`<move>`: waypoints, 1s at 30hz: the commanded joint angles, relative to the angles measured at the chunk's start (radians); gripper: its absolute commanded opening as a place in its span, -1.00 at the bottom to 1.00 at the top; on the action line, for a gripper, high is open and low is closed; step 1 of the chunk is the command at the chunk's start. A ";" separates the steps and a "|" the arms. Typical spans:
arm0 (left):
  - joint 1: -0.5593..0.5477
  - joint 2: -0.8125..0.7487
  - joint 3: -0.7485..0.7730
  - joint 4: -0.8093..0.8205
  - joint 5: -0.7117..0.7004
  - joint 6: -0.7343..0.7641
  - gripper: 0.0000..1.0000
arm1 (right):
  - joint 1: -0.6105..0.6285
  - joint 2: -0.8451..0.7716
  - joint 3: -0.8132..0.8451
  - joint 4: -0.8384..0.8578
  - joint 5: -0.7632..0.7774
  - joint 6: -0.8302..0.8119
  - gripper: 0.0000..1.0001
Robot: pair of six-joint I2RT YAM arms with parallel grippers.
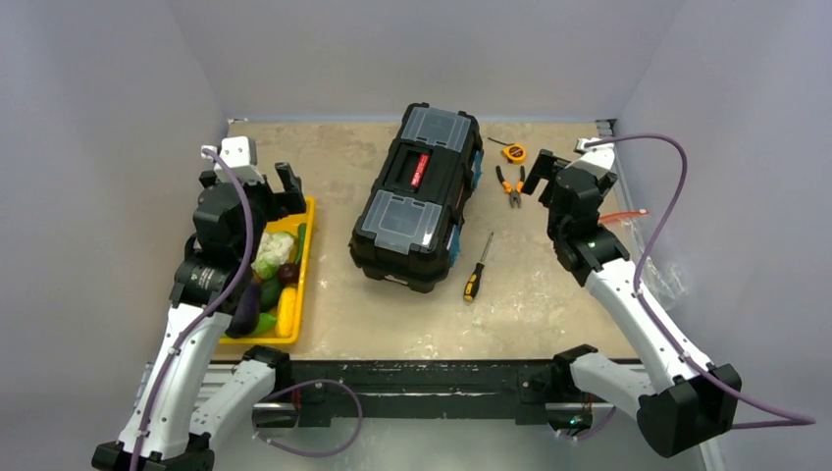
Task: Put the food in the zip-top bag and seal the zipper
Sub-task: Pick up the zipper food storage bag at the center of the board.
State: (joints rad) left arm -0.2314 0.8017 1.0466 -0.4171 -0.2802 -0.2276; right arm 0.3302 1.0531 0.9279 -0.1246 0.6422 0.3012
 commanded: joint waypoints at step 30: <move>-0.085 -0.001 -0.081 -0.048 0.163 0.036 0.99 | -0.204 1.019 0.782 -0.802 0.319 0.549 0.93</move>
State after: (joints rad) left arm -0.3111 0.7982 0.9516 -0.4881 -0.1692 -0.1905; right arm 0.1581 2.0083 1.6276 -0.8219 0.8711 0.7925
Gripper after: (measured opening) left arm 0.998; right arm 0.981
